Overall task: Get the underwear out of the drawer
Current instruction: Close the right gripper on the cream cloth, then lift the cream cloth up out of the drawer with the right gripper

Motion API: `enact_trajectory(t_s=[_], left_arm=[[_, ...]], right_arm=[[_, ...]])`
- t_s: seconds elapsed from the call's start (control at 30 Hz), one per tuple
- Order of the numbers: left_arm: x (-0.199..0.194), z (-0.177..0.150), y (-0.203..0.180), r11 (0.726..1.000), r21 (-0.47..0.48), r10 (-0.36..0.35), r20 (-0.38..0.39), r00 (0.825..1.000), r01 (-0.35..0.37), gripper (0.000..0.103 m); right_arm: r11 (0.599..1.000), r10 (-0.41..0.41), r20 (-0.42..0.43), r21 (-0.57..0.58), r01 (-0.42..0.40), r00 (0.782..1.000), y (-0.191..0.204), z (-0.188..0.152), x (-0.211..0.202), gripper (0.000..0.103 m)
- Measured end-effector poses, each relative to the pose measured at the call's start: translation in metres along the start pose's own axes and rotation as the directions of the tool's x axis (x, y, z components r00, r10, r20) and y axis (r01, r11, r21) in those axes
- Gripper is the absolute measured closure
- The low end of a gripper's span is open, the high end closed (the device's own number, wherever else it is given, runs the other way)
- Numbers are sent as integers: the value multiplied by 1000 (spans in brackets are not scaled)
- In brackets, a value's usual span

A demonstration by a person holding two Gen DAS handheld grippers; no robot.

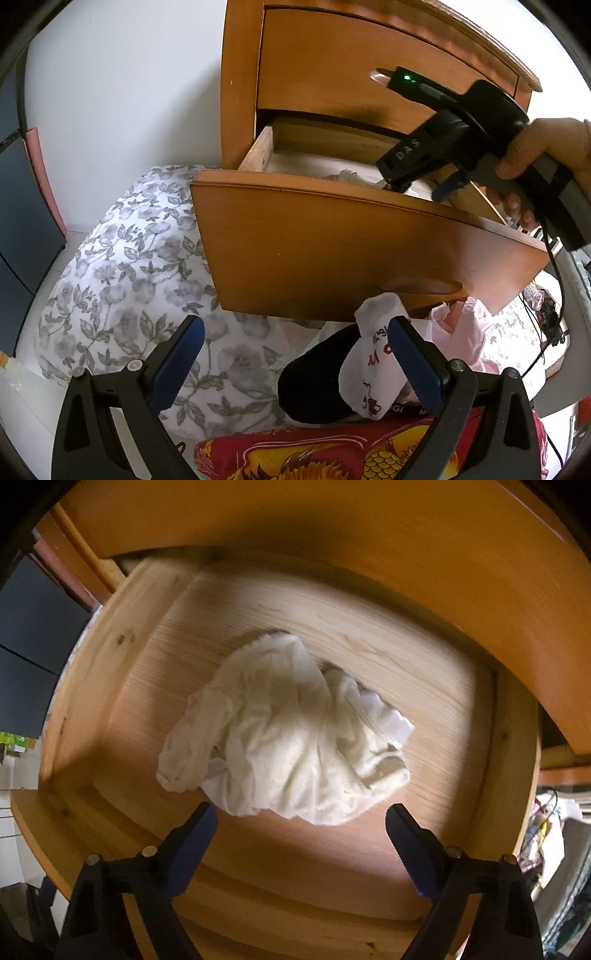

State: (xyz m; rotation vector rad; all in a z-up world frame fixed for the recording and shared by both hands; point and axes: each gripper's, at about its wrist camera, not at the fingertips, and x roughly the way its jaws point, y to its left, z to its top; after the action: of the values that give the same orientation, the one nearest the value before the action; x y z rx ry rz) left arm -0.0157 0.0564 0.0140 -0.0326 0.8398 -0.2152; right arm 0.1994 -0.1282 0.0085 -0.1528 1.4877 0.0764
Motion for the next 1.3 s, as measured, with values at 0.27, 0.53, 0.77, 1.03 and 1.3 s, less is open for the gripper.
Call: enact_trajectory(t_s=[0.27, 0.53, 0.77, 1.03, 1.3], left_arm=[[4, 0, 3, 1000, -14, -22, -15, 1000, 22, 4], [5, 0, 2, 999, -14, -30, -19, 999, 30, 4], [6, 1, 3, 999, -16, -36, -24, 999, 36, 4], [5, 0, 1, 999, -13, -30, -23, 999, 30, 4], [5, 0, 1, 999, -15, -31, -25, 999, 30, 4]], right_arm=[[999, -20, -10, -26, 19, 1000, 15, 21, 15, 21], [998, -32, -25, -61, 31, 999, 38, 37, 29, 43], [998, -21, -24, -65, 19, 999, 42, 46, 37, 71], [998, -24, 25, -56, 25, 999, 27, 34, 17, 97], [999, -44, 81, -27, 46, 996, 2, 13, 0, 98]])
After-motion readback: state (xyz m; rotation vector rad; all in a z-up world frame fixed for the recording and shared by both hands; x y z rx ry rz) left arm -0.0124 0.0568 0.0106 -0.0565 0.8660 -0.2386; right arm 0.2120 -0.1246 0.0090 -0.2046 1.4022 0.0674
